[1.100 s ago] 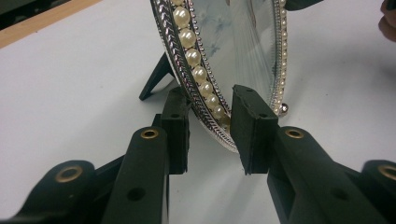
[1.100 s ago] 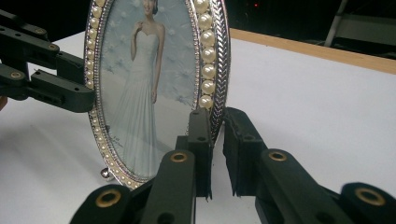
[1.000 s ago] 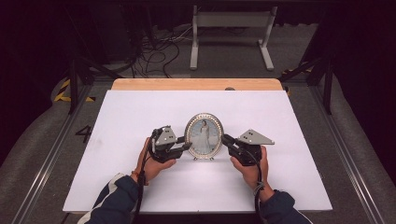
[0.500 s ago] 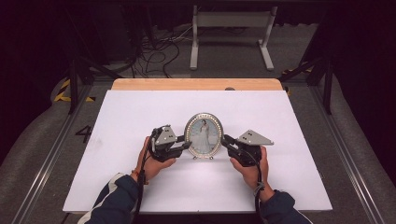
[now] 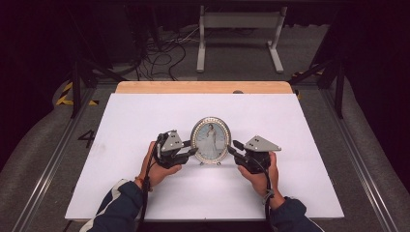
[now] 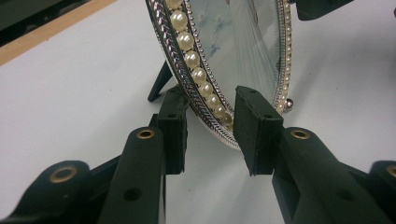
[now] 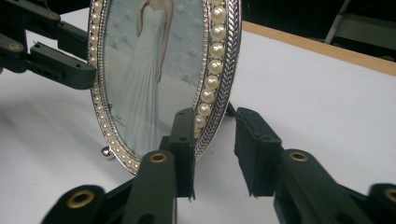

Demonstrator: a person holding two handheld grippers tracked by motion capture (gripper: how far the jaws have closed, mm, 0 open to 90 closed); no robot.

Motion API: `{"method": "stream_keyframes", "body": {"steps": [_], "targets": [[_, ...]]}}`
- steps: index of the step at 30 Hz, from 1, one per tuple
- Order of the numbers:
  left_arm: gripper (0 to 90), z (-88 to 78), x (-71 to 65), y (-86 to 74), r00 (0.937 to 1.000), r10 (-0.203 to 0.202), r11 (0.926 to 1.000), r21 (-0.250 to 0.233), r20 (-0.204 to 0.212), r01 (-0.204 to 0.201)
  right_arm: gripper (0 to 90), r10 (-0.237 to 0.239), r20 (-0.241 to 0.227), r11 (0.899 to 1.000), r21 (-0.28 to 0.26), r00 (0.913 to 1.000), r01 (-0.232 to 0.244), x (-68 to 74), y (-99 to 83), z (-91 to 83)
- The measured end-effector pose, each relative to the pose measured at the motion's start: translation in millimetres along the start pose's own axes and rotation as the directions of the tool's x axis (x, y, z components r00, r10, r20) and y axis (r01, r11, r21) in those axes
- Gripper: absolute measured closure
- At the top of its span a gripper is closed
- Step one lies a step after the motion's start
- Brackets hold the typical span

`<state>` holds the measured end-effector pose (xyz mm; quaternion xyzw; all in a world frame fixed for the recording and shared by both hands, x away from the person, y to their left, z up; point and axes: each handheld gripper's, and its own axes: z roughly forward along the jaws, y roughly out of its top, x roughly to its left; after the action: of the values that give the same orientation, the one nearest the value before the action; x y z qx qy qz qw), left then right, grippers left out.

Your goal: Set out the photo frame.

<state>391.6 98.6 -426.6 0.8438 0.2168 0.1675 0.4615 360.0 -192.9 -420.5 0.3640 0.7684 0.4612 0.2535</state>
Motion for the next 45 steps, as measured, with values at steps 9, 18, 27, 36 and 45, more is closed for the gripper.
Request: {"method": "stream_keyframes", "body": {"steps": [9,18,27,36,45], "targets": [[45.8,-9.4,-5.8,3.0,0.9953,0.082,0.996,0.04,-0.051,-0.08,41.6,-0.064,-0.076,0.995,0.067,0.995,0.07,-1.0,1.8,0.8],[16.2,-9.5,-8.1,1.7,0.9944,0.077,0.9955,0.061,-0.072,-0.072,22.3,-0.096,-0.067,0.989,0.104,0.9932,0.103,2.5,-0.9,5.5],[6.5,-4.8,-8.7,-0.9,0.9955,0.086,0.9914,0.102,-0.04,-0.082,8.1,-0.083,-0.095,0.988,0.124,0.992,0.095,3.9,-2.1,9.9],[6.4,-7.0,-9.6,0.1,0.9891,0.131,0.9859,0.113,-0.067,-0.123,8.6,-0.134,-0.088,0.976,0.16,0.9871,0.146,4.0,-2.4,11.3],[6.7,-9.7,-8.6,-0.8,0.9877,0.141,0.9854,0.105,-0.067,-0.134,10.5,-0.187,-0.081,0.964,0.176,0.9791,0.198,6.8,-3.3,11.9]]}}
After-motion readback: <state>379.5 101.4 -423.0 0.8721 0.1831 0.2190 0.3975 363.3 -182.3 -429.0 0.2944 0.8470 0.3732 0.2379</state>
